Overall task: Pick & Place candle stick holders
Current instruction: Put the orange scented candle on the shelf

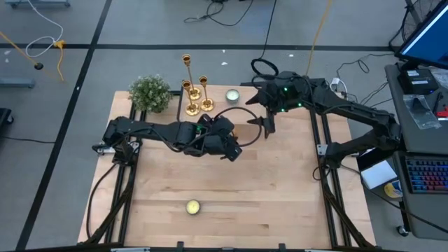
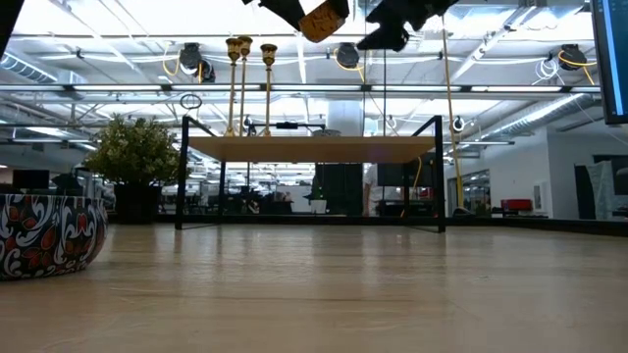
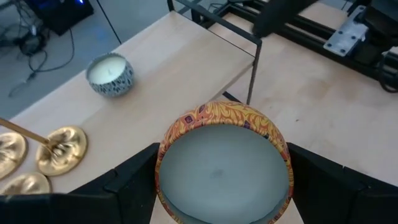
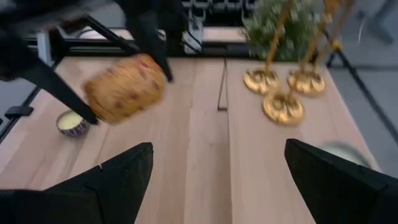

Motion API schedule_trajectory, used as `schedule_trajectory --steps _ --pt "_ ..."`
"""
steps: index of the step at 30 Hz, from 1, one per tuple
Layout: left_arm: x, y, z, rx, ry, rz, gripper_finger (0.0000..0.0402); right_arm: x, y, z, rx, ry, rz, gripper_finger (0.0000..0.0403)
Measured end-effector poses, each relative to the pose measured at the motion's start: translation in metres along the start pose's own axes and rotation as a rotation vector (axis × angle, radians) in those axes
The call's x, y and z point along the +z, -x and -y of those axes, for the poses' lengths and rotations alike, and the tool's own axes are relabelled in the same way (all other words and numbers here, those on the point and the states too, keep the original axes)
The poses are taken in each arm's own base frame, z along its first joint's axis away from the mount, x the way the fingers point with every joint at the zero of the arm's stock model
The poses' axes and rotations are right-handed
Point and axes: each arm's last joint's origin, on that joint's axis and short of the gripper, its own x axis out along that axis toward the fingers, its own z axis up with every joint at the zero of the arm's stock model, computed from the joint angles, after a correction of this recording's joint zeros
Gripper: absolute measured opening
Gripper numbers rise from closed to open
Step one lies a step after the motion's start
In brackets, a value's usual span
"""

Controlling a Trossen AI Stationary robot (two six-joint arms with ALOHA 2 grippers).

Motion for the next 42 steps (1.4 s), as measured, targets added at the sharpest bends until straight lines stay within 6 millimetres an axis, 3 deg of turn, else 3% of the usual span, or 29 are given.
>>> schedule_trajectory --steps 3,16,19,31,36,42 --pt "0.0 0.0 0.0 0.009 -0.017 0.008 0.0299 0.003 -0.002 -0.006 0.017 -0.001 0.021 0.0357" --pt "0.006 0.005 0.007 0.032 -0.121 0.124 0.0299 0.004 -0.008 -0.008 0.038 -0.383 0.022 0.0357" --pt "0.006 0.002 0.009 0.042 -0.13 0.129 0.0299 0.005 -0.008 -0.01 0.043 -0.396 0.029 0.0357" --pt "-0.002 -0.005 0.016 -0.011 -0.161 0.063 0.0299 0.004 -0.013 -0.028 0.1 0.152 0.005 0.0357" --pt "-0.002 -0.006 0.015 -0.042 -0.158 0.044 0.0299 0.007 -0.016 -0.037 0.08 0.293 0.015 0.0357" --pt "0.003 -0.011 0.012 -0.051 -0.133 0.047 0.0299 0.008 -0.018 -0.046 0.082 0.344 0.015 0.0357"
